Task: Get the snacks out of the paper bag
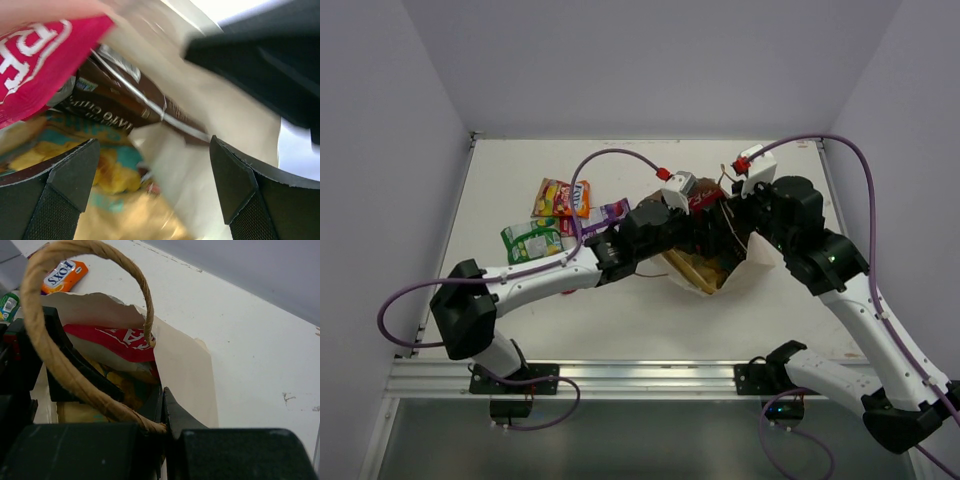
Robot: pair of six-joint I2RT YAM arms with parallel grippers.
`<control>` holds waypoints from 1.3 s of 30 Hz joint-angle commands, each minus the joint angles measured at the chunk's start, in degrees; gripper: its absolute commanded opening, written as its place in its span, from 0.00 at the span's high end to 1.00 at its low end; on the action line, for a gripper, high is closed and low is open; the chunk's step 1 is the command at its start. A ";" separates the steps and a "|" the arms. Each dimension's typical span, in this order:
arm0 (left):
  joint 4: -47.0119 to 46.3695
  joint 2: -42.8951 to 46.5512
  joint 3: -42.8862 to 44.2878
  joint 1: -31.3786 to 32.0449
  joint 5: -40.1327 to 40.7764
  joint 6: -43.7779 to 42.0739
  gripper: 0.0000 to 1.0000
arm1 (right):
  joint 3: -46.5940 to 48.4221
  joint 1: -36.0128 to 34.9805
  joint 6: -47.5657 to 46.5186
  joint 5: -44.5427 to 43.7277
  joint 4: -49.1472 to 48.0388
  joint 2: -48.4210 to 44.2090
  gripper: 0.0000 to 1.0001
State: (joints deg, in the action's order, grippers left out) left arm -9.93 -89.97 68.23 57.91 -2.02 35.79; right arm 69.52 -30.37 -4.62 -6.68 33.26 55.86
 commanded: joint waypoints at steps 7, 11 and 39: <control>-9.15 -6.26 2.87 0.19 13.09 19.40 0.07 | 1.94 -0.74 2.16 -0.27 -2.76 -1.63 1.00; -9.39 -9.60 4.72 0.19 14.77 20.02 0.14 | 2.03 -0.92 2.43 0.17 -3.02 -1.89 1.00; 21.85 18.60 14.10 -0.60 17.22 -0.36 1.00 | -3.77 -0.92 1.46 -15.29 -6.36 -0.31 1.00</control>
State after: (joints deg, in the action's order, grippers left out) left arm 5.32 -75.00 75.16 58.22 11.25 42.61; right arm 66.35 -31.22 -2.66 -18.17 28.08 55.51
